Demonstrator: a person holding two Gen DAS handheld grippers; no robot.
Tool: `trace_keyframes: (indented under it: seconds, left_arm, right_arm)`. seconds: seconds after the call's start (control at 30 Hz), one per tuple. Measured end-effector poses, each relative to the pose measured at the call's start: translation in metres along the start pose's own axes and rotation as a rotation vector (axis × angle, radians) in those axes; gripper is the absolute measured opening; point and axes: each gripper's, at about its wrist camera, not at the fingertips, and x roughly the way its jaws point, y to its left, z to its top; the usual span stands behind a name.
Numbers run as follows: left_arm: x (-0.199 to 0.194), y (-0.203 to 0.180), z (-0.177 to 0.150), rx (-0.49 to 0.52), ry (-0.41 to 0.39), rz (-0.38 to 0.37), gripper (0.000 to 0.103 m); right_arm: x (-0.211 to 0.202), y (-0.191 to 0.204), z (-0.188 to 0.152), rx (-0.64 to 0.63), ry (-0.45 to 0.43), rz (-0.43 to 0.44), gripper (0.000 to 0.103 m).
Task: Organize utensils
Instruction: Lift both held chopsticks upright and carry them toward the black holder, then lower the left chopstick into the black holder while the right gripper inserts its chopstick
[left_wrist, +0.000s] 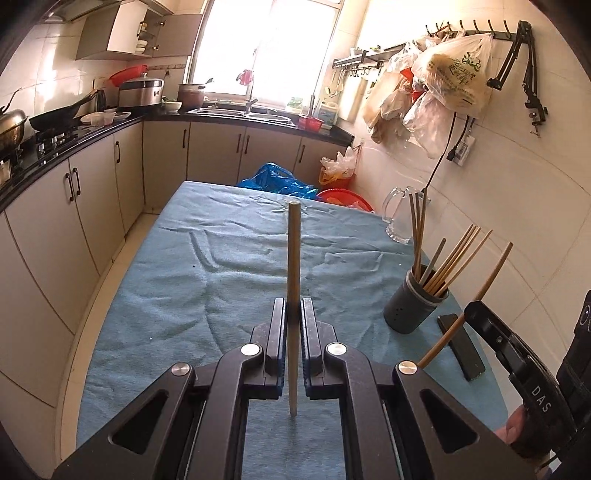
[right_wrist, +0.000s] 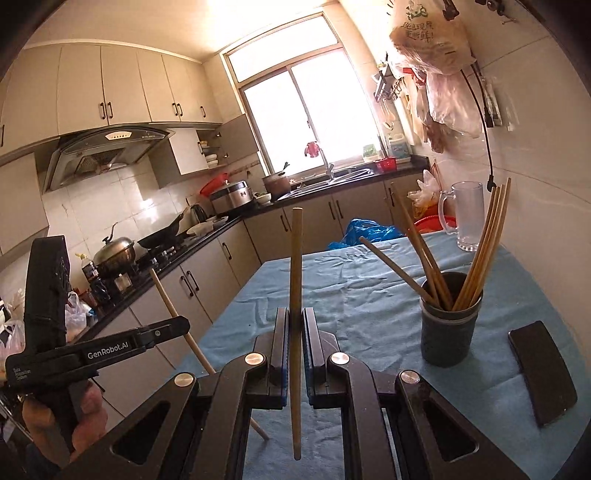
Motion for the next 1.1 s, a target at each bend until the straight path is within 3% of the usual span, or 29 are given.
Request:
trace_keyframes:
  seconds: [0.73, 1.1]
  left_arm:
    - [-0.011, -0.028, 0.005, 0.045, -0.005, -0.030, 0.007]
    - [-0.017, -0.066, 0.022, 0.087, 0.007, -0.119, 0.006]
  right_arm:
    - [-0.042, -0.029, 0.010, 0.055, -0.080, -0.034, 0.007]
    - [-0.071, -0.065, 0.022, 0.115, -0.140, -0.089, 0.007]
